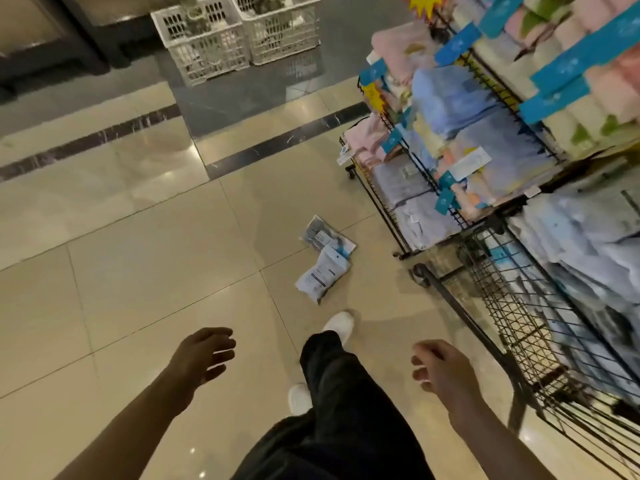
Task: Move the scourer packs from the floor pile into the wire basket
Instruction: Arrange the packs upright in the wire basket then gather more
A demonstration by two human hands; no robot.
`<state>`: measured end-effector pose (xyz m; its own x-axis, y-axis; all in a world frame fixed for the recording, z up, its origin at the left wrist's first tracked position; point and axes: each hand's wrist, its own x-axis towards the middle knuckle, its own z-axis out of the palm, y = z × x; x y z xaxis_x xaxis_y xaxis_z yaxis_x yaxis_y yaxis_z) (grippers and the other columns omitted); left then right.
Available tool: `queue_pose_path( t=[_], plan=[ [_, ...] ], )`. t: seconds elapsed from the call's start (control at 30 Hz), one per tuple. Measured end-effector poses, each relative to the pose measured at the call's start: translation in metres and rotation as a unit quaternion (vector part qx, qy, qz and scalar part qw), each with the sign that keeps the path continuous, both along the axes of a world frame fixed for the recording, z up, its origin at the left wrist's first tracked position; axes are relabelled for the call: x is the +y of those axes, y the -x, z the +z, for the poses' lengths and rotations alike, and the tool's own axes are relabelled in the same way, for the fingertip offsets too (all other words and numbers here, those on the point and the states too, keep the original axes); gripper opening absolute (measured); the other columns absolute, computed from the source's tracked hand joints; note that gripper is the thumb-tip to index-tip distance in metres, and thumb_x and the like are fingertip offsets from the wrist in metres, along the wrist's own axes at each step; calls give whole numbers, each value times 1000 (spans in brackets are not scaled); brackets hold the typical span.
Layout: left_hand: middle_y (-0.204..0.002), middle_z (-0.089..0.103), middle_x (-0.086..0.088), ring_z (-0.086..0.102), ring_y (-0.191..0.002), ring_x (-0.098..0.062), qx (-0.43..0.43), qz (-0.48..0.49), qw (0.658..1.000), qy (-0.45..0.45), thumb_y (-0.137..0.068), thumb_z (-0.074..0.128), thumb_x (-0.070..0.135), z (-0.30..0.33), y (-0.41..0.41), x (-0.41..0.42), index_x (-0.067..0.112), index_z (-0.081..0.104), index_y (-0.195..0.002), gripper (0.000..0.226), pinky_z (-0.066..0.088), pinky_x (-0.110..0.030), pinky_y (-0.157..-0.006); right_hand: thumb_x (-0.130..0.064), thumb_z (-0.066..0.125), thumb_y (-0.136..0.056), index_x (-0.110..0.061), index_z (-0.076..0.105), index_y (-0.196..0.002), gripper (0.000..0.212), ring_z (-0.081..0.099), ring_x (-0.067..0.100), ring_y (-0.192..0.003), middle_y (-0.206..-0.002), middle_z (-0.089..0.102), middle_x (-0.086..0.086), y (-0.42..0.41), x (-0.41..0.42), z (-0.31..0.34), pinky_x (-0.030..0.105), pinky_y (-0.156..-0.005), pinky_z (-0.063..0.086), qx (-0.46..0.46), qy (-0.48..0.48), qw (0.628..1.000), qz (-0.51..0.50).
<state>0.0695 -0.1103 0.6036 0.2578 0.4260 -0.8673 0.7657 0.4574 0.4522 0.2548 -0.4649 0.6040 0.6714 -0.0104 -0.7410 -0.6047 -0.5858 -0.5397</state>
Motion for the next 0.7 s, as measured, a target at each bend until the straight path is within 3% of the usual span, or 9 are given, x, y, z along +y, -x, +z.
queue_pose_path(
  t=[0.13, 0.37, 0.53, 0.7],
  plan=[
    [-108, 74, -10, 70, -105, -29, 45, 92, 995, -23, -107, 50, 12, -12, -3, 54, 11, 71, -117, 23, 51, -38, -92, -30, 65, -101, -25, 71, -91, 13, 74, 19, -78, -87, 76, -3, -20, 70, -18, 33, -69, 53, -11, -1, 994, 108],
    [-120, 72, -14, 68, -109, -30, 44, 106, 993, -32, -109, 48, 15, 5, -62, 137, 9, 68, -122, 25, 48, -46, -106, -31, 66, -101, -35, 67, -87, 15, 72, 19, -87, -90, 73, -9, -82, 188, -29, 26, -73, 49, 1, -35, 977, 210],
    [-118, 74, -13, 70, -107, -29, 38, 52, 998, -10, -106, 53, 12, -3, -137, 182, 11, 70, -119, 21, 54, -39, -89, -35, 64, -102, -32, 68, -95, 8, 71, 12, -89, -95, 72, -11, -113, 236, -35, 22, -69, 48, 36, -20, 976, 216],
    [-96, 75, -13, 69, -90, -26, 76, -118, 990, 27, -100, 61, 5, -40, -226, 223, 9, 72, -114, 19, 52, -33, -73, -30, 65, -99, -26, 69, -89, 12, 71, 19, -76, -87, 76, -1, -125, 251, -73, 29, -67, 50, 134, 40, 986, 91]
  ],
)
